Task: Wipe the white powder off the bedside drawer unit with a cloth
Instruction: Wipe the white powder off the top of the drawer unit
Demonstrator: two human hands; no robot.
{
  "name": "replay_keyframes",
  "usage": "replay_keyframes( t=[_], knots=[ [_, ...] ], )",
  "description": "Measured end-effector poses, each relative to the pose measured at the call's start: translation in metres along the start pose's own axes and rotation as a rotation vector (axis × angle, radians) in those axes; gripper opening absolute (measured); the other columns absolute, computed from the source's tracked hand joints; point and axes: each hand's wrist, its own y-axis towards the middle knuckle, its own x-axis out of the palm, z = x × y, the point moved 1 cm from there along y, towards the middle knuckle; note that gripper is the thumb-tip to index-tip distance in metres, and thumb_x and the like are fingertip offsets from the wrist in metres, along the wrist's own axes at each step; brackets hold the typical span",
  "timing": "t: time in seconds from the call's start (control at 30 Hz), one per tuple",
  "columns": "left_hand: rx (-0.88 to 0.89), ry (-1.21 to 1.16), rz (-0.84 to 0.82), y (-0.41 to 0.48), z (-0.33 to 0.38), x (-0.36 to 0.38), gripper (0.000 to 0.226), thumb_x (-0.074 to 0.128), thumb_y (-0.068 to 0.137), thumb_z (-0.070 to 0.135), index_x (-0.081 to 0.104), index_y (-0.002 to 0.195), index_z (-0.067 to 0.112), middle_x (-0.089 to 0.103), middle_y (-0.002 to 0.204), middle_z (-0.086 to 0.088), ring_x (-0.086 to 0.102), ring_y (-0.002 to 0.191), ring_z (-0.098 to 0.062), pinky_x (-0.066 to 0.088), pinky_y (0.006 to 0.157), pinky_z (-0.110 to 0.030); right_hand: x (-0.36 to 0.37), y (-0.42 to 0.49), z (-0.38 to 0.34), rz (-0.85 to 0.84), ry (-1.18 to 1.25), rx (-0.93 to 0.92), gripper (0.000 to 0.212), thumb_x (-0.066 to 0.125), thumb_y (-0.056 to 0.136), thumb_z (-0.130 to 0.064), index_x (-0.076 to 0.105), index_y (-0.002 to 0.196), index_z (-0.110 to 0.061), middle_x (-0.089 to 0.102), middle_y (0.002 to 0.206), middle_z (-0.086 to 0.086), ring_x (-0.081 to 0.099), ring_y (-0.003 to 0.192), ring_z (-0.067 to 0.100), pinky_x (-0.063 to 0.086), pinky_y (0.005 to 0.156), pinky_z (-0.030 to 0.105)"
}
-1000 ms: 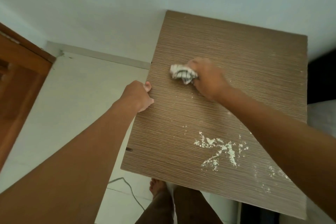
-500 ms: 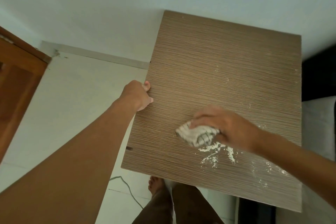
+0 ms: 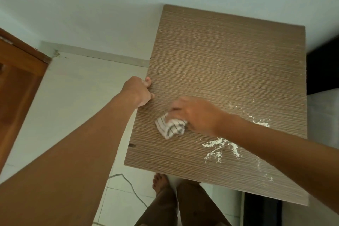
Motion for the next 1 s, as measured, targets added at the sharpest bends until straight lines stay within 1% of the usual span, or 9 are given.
replay_keyframes(
  t=[0.23,0.3,0.37,0.43,0.53,0.6,0.73,0.9,1.0],
  knots=[
    [-0.024,0.047,0.030,-0.006,0.007,0.000,0.060,0.064,0.093,0.017,0.039,0.148,0.021,0.046,0.147,-0.005,0.050,0.128,-0.028,0.044,0.102,-0.031,-0.001,-0.106,-0.003,-0.261,0.036,-0.103,0.062,0.081,0.066,-0.021,0.056,0.121,-0.036,0.057,0.121,-0.016,0.051,0.108,0.006,0.046,0.086,0.020],
    [-0.026,0.088,0.103,-0.008,0.014,0.004,0.052,0.062,0.092,0.013,0.047,0.142,0.013,0.053,0.139,-0.007,0.054,0.121,-0.027,0.041,0.087,-0.023,-0.007,-0.125,0.007,-0.183,0.091,-0.011,0.062,0.083,0.068,-0.021,0.056,0.121,-0.037,0.054,0.123,-0.017,0.049,0.111,0.001,0.044,0.086,0.015],
    [0.020,0.147,0.191,-0.014,0.027,0.011,0.044,0.062,0.091,0.021,0.054,0.133,0.012,0.055,0.135,-0.008,0.053,0.122,-0.027,0.041,0.084,-0.030,-0.019,-0.135,0.017,-0.007,0.199,0.131,0.061,0.080,0.070,-0.011,0.057,0.119,-0.039,0.053,0.123,-0.018,0.050,0.108,-0.002,0.048,0.080,0.012],
    [0.127,0.212,0.249,-0.017,0.042,0.019,0.049,0.060,0.092,0.032,0.050,0.138,0.018,0.041,0.148,-0.009,0.037,0.137,-0.027,0.040,0.100,-0.039,-0.036,-0.135,0.027,0.153,0.415,0.313,0.055,0.067,0.077,-0.002,0.058,0.114,-0.041,0.054,0.117,-0.023,0.057,0.095,-0.006,0.049,0.067,0.008],
    [0.286,0.297,0.200,-0.008,0.067,0.030,0.062,0.054,0.096,0.035,0.029,0.151,0.024,0.005,0.164,-0.004,0.002,0.150,-0.021,0.019,0.118,-0.046,-0.065,-0.124,0.058,0.430,0.614,0.499,0.055,0.055,0.085,-0.001,0.059,0.098,-0.054,0.060,0.094,-0.026,0.060,0.076,-0.004,0.044,0.058,0.007],
    [0.270,0.263,0.077,0.002,0.080,0.031,0.065,0.051,0.099,0.032,0.017,0.155,0.024,-0.005,0.164,0.001,-0.005,0.150,-0.018,0.013,0.120,-0.046,-0.082,-0.112,0.082,0.547,0.528,0.570,0.050,0.053,0.082,-0.006,0.059,0.099,-0.052,0.061,0.090,-0.023,0.058,0.081,-0.001,0.041,0.066,0.006],
    [0.192,0.260,-0.040,0.015,0.090,0.030,0.064,0.042,0.103,0.024,0.006,0.156,0.026,-0.018,0.162,0.006,-0.012,0.149,-0.019,0.008,0.119,-0.044,-0.107,-0.085,0.135,0.475,0.348,0.733,0.017,0.050,0.089,-0.004,0.064,0.094,-0.012,0.061,0.092,0.004,0.056,0.082,0.020,0.040,0.061,0.022],
    [0.183,0.232,-0.057,0.016,0.090,0.030,0.060,0.033,0.104,0.012,0.006,0.156,0.028,-0.019,0.161,0.008,-0.013,0.149,-0.017,0.005,0.120,-0.041,-0.127,-0.038,0.172,0.399,0.214,0.738,0.025,0.049,0.087,-0.008,0.053,0.066,-0.020,0.057,0.069,-0.003,0.058,0.064,0.020,0.037,0.050,0.026],
    [0.181,0.214,-0.069,0.018,0.089,0.028,0.064,0.031,0.101,0.005,0.008,0.155,0.029,-0.018,0.161,0.008,-0.013,0.149,-0.016,0.005,0.121,-0.041,-0.112,-0.014,0.194,0.329,0.130,0.705,0.018,0.055,0.086,-0.007,0.061,0.080,-0.024,0.056,0.090,0.000,0.057,0.085,0.024,0.042,0.066,0.031]
  ],
)
